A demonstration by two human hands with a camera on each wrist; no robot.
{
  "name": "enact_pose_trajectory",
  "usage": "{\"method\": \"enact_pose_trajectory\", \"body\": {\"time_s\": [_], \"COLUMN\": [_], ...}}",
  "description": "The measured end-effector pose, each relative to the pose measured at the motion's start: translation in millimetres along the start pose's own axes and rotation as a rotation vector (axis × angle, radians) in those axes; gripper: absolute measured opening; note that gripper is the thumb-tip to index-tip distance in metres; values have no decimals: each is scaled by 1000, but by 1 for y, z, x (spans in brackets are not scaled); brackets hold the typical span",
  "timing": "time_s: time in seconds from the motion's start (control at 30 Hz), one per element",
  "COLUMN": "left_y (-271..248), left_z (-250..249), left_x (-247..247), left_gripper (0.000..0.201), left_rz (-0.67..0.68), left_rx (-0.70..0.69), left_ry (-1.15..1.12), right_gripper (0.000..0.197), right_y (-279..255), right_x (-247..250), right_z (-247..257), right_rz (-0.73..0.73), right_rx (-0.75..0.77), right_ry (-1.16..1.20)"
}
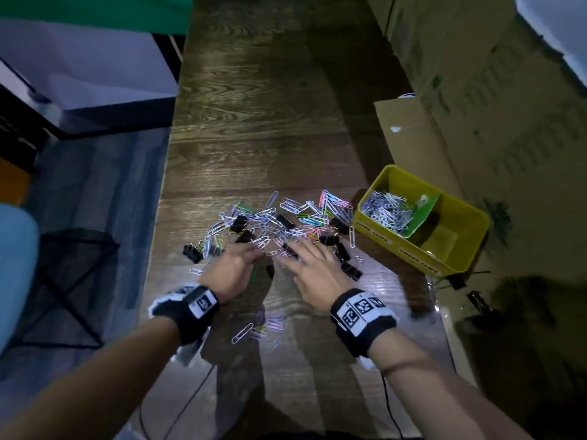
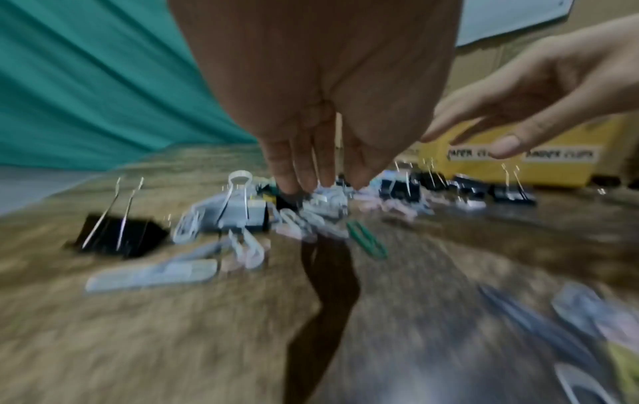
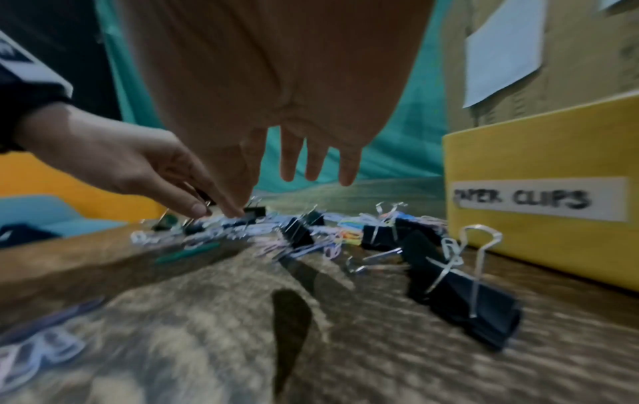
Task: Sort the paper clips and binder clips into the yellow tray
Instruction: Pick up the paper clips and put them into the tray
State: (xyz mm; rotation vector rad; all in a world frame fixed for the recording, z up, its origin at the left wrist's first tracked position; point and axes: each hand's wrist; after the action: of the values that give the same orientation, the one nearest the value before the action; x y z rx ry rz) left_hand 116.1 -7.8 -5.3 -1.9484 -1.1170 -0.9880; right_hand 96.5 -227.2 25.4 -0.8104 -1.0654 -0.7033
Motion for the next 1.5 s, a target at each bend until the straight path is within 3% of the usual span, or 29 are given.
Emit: {"method": "enact_pose_trajectory", "body": {"time_s": [0.13, 0.3, 0.47, 0.57, 0.63, 0.73, 0.9, 1.1, 1.23, 1.33, 1.4, 1.5], "left_y": [-30, -63, -27, -4, 8, 19, 24, 33, 32, 9, -16, -54], "left_z": [3, -11, -14, -4, 5, 14, 22, 20, 13, 6, 8, 16], "left_x": [-43, -59, -35, -20, -14, -10, -6, 3, 11, 6, -10, -40], "left_gripper": [52, 62, 50, 36, 40, 41, 33, 32, 22, 18, 26, 45], "left_rz": [83, 50, -76, -64, -43, -15, 31, -75, -166, -225, -151, 72], "left_rx": [10, -98, -130, -114, -47, -37, -29, 74, 4, -131, -218, -161], "left_ry": [82, 56, -6, 59, 80, 44, -108, -253, -138, -45, -21, 69], "right_gripper": [78, 70, 69, 66, 64, 55, 59, 56, 49, 51, 60, 76], "right_y": [19, 30, 32, 33, 31, 26, 10, 6, 0, -9, -12, -7], "right_x": [-18, -12, -7, -9, -14, -26, -50, -60, -71, -69, -64, -60], "right_z": [10, 8, 0, 6, 13, 23, 36, 49, 58, 51, 41, 32], "right_rz": [133, 94, 139, 81, 69, 141, 174, 160, 154, 62, 49, 164], "right_rx": [-112, -181, -243, -192, -98, -26, 31, 65, 174, 109, -17, -136], "right_ry": [-160, -207, -239, -258, -277, -288, -265, -90, -69, 10, 50, -33]}}
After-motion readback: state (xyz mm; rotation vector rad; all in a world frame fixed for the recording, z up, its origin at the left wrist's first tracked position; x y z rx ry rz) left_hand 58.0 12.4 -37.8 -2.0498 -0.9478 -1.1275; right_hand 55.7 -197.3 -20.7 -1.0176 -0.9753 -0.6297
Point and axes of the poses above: each hand's wrist, its own y-axis towards the middle knuckle, its own x-axis out of the back of the hand, z = x × y, and after that the axes turned 8 degrees about -y, right-handed
